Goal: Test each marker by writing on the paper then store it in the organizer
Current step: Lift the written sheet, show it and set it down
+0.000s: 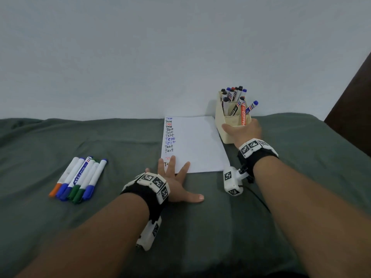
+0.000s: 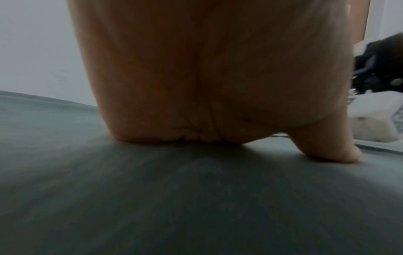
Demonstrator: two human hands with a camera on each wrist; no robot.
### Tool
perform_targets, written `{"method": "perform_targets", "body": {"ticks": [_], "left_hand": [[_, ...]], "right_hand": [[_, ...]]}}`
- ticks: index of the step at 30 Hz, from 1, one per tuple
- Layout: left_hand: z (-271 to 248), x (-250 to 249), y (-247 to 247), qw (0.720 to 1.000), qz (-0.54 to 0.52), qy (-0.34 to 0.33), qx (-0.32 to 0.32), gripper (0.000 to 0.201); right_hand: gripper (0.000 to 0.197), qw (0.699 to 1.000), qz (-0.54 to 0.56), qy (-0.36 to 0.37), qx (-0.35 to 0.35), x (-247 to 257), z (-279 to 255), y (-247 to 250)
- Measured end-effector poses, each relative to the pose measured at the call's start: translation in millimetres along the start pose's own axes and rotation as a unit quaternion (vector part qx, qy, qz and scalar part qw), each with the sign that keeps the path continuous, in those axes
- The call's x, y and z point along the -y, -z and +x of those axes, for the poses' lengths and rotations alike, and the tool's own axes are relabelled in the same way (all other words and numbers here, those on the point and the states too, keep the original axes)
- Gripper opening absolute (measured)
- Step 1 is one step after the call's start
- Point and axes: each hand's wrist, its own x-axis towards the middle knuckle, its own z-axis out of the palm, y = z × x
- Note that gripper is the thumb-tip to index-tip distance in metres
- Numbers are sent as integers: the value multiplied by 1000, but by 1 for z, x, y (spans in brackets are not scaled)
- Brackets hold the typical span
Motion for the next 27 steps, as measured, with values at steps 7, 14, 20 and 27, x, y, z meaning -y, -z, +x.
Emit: {"method": "perform_targets", "body": {"ticks": [7, 14, 20, 27], "left_hand": [[3, 2, 0, 1000, -6, 0, 13, 126], [10, 4, -3, 1000, -5, -4, 14, 129], [11, 5, -5, 1000, -10, -5, 13, 129], [13, 6, -5, 1000, -8, -3, 11, 130]], "right_hand": [[69, 1000, 7, -19, -20, 3, 29, -30], [94, 999, -30, -38, -8, -3, 42, -32], [100, 997, -61, -38, 41, -3, 52, -32], [102, 993, -84, -44, 64, 1, 56, -38]]}}
